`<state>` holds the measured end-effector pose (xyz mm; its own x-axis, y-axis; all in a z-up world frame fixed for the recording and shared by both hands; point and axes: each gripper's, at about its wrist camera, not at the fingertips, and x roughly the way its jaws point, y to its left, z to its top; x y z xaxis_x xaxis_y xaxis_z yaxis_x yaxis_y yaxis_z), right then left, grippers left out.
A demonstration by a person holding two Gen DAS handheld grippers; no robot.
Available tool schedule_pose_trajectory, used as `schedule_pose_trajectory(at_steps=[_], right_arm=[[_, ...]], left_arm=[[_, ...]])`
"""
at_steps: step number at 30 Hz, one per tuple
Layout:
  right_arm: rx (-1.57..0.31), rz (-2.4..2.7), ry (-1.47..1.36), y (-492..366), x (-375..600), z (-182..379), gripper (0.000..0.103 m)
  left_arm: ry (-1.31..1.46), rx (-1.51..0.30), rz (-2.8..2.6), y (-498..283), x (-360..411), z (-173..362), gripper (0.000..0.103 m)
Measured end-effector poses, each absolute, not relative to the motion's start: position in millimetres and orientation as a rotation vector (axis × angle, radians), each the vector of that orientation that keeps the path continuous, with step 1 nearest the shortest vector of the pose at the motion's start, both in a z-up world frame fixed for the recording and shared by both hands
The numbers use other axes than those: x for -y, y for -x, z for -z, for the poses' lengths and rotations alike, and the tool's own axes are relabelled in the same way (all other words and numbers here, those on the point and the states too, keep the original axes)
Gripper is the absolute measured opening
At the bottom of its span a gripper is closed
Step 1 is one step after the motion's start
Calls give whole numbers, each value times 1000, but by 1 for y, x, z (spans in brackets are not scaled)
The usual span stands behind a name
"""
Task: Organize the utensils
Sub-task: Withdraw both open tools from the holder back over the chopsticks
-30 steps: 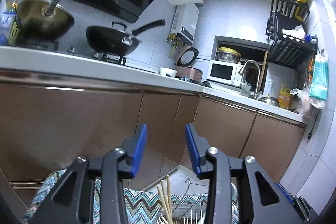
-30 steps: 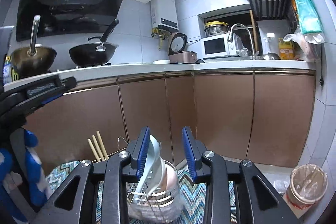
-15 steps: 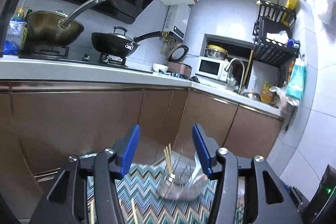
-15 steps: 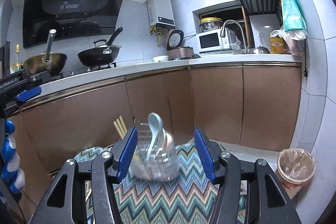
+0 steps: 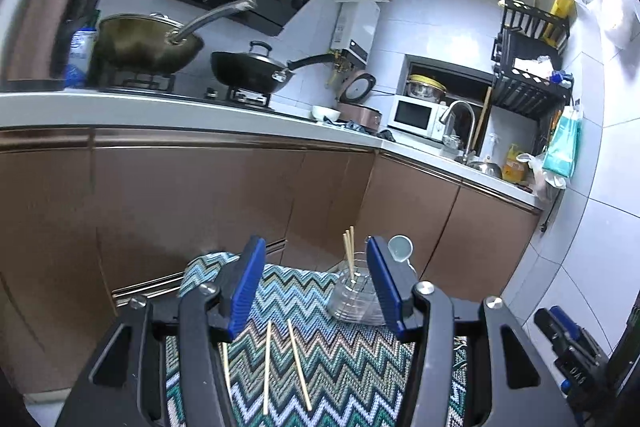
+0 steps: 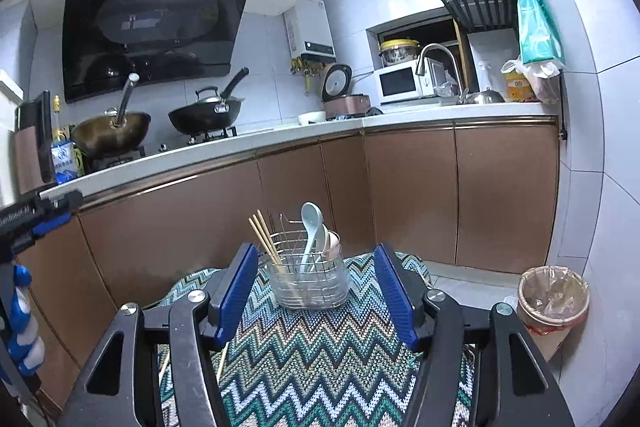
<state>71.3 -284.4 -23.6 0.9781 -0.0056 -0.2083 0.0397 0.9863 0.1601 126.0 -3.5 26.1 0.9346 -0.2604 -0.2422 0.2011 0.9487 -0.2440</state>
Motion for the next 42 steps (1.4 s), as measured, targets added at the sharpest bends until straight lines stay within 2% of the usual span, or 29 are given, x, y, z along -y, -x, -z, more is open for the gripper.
schedule_pose_trajectory(at_steps=[2, 15, 21, 36, 42], right_arm=[[-202, 21, -159, -64, 282, 21, 62], [-217, 5, -145, -42, 264, 25, 71], [-201, 11, -130, -37, 259, 21, 81], [-277, -65, -118, -55, 248, 37, 80], [-348, -98, -113, -76, 246, 53, 73]], left_arm=[[220, -274, 221, -117, -3, -24, 61], [230, -290, 153, -85, -37, -10, 62], [240, -292, 115, -80, -52, -6, 62], [253, -422, 128, -102, -68, 17, 62], [252, -534, 138, -133, -66, 44, 61]])
